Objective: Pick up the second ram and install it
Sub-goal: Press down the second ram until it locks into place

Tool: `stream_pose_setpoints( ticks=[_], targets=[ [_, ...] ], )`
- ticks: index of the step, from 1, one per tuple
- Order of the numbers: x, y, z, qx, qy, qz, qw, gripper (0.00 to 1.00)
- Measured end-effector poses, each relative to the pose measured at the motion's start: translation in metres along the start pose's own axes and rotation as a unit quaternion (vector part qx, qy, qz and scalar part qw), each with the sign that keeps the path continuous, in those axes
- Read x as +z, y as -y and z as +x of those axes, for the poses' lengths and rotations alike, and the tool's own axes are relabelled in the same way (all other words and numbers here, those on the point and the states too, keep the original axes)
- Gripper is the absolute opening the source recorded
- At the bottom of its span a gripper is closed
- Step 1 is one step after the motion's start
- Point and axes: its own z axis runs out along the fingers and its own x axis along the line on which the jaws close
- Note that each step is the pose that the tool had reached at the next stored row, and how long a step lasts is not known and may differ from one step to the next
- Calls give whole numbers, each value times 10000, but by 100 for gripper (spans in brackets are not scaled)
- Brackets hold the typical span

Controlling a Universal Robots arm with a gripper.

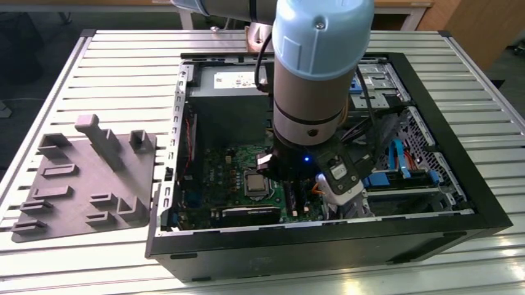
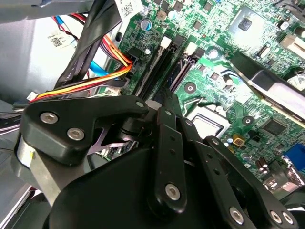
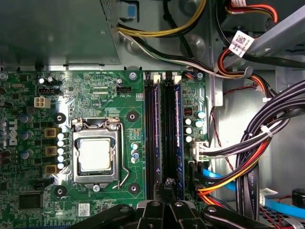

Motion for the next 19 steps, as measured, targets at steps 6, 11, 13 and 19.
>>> stream_pose_setpoints(
  ticks=[6, 11, 13, 19],
  targets=[
    [11, 1, 1, 0, 0, 3, 10000, 11],
    [20, 1, 2, 0, 0, 3, 10000, 11],
    [24, 1, 2, 0, 0, 3, 10000, 11],
    [34, 6, 3, 0, 0, 3, 10000, 11]
  ],
)
